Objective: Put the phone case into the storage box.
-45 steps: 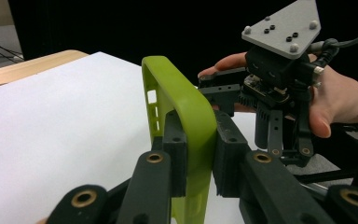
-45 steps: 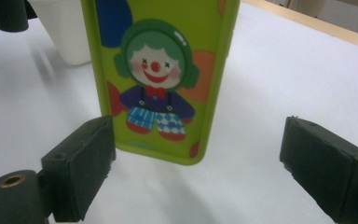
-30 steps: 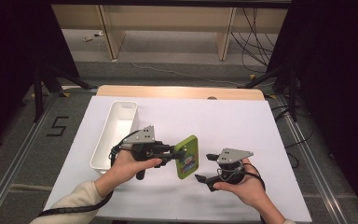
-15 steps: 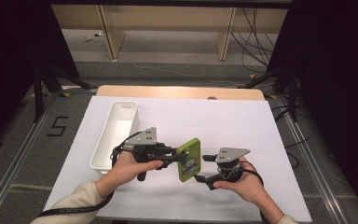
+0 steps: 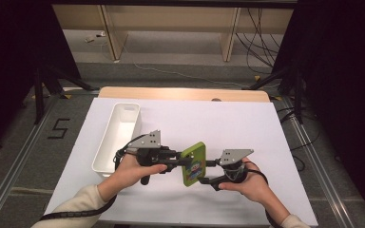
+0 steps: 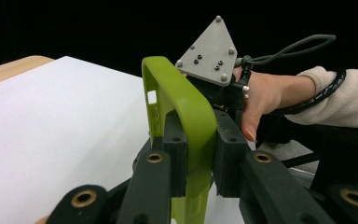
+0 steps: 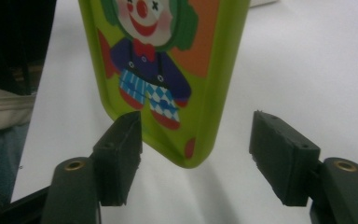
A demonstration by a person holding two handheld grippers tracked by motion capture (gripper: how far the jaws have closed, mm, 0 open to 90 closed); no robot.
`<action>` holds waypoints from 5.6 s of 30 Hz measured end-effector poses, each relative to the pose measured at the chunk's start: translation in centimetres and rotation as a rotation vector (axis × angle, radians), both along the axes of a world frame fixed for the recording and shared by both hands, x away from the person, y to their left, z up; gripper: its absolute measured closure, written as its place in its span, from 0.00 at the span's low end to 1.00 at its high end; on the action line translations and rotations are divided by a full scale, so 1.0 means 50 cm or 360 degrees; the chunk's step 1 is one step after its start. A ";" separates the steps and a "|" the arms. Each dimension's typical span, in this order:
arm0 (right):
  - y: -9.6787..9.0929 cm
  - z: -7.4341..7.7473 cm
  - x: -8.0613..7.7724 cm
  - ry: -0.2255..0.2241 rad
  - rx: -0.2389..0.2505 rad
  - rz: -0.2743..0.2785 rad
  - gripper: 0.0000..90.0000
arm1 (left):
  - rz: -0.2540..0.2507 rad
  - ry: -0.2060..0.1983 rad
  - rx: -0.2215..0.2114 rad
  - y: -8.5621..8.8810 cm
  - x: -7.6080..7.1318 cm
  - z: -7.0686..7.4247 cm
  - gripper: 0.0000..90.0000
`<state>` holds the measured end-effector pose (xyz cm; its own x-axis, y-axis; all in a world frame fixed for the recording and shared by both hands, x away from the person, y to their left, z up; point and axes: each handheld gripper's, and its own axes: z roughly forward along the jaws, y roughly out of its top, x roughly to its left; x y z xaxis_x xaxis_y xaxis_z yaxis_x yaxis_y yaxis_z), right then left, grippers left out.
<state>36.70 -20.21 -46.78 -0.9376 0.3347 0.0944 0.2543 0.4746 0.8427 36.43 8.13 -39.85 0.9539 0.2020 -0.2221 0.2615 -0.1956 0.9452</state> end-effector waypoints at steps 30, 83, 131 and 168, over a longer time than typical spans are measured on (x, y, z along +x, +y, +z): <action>0.003 0.004 0.004 0.0012 0.0079 0.0044 0.67 | 0.0014 -0.0030 -0.0001 -0.004 0.003 -0.004 0.86; 0.097 0.049 -0.026 0.0004 0.0104 -0.0732 0.87 | 0.0992 -0.0274 0.0064 -0.067 0.009 0.022 0.05; 0.114 0.043 -0.028 -0.0066 0.0059 -0.0734 0.78 | 0.0997 -0.0229 0.0073 -0.069 0.026 0.010 0.17; 0.032 0.061 -0.034 -0.0136 0.0185 -0.0666 0.17 | 0.1076 -0.0291 0.0035 -0.018 0.029 0.047 0.17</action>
